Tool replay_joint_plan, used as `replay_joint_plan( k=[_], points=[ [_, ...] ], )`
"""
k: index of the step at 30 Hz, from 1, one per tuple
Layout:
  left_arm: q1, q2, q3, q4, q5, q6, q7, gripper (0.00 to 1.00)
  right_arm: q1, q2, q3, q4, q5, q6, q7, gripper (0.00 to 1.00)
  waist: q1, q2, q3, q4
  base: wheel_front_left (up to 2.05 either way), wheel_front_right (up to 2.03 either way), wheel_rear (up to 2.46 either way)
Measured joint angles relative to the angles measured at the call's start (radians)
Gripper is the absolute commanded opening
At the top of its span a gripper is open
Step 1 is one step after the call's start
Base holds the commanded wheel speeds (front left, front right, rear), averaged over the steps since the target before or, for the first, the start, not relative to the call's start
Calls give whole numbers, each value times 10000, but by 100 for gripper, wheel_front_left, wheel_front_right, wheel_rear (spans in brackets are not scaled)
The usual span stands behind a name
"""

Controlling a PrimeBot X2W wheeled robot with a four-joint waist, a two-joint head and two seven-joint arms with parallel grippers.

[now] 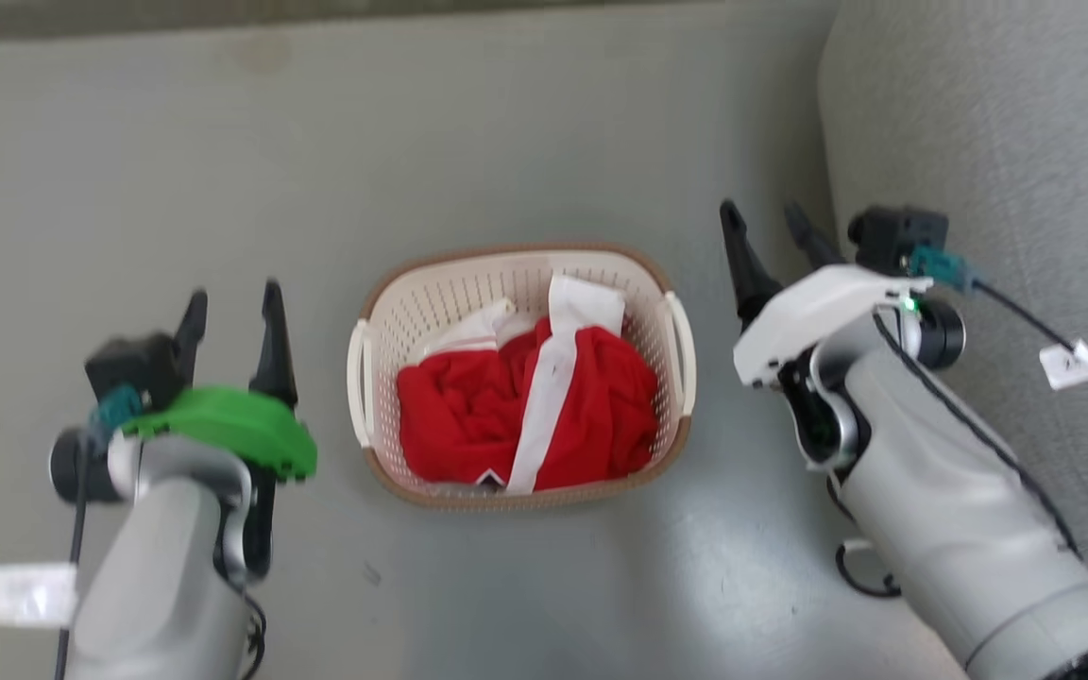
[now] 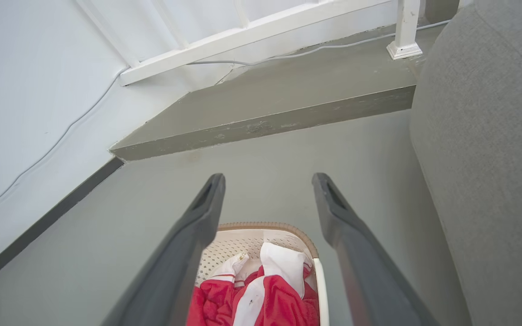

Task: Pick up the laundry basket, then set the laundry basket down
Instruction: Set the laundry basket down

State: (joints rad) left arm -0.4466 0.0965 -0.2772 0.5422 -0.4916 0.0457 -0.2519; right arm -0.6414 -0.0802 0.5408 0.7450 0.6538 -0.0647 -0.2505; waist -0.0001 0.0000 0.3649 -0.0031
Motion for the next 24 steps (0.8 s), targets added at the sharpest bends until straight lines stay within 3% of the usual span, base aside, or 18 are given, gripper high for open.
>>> replay_joint_plan(
  k=[24],
  points=[
    [4113,-105,1037,-2023,779,48,2,100,3823,102,-729,-2008,-1524,59,0,100,0,0,-3081,-233,0,0,0]
  ],
)
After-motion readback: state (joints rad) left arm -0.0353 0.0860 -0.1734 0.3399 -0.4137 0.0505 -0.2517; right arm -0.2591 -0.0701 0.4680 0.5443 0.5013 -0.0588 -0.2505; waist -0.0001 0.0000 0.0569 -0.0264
